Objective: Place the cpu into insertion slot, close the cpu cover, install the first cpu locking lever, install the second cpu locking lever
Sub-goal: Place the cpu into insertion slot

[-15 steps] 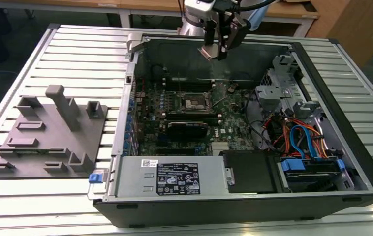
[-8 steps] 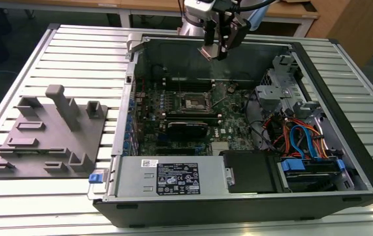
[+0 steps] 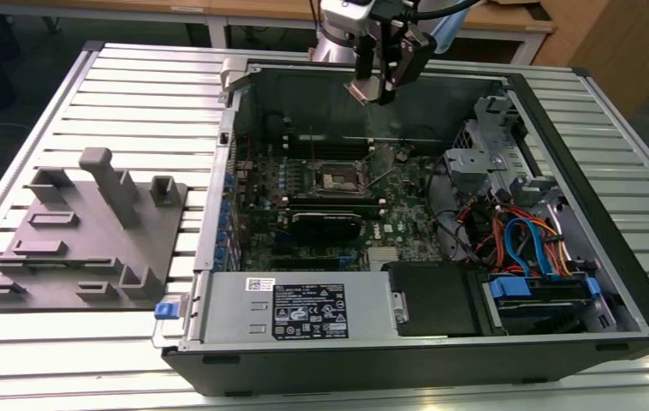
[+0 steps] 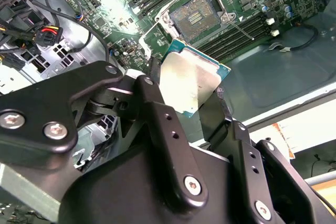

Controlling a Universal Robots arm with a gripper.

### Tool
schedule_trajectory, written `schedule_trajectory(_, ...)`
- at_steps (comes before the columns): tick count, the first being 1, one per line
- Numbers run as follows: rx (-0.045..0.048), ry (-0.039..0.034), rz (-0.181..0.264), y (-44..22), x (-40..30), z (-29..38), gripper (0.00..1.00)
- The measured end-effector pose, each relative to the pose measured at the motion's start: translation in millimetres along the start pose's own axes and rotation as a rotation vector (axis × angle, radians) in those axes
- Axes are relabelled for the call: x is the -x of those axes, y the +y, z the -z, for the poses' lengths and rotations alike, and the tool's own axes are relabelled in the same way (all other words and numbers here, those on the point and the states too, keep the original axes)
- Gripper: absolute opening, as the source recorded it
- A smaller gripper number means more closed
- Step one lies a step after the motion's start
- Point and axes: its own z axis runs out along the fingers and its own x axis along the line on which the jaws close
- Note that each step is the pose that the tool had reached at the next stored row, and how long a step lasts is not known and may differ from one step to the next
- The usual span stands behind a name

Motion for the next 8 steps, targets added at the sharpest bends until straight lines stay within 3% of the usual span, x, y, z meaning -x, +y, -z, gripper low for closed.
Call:
schedule_trajectory(5,0.0002,-0.0006,-0.007,0.0,0.0,0.0,0.54)
schedule_trajectory(8,0.0010,-0.0042,-0.048,0.0,0.0,-0.3,0.54)
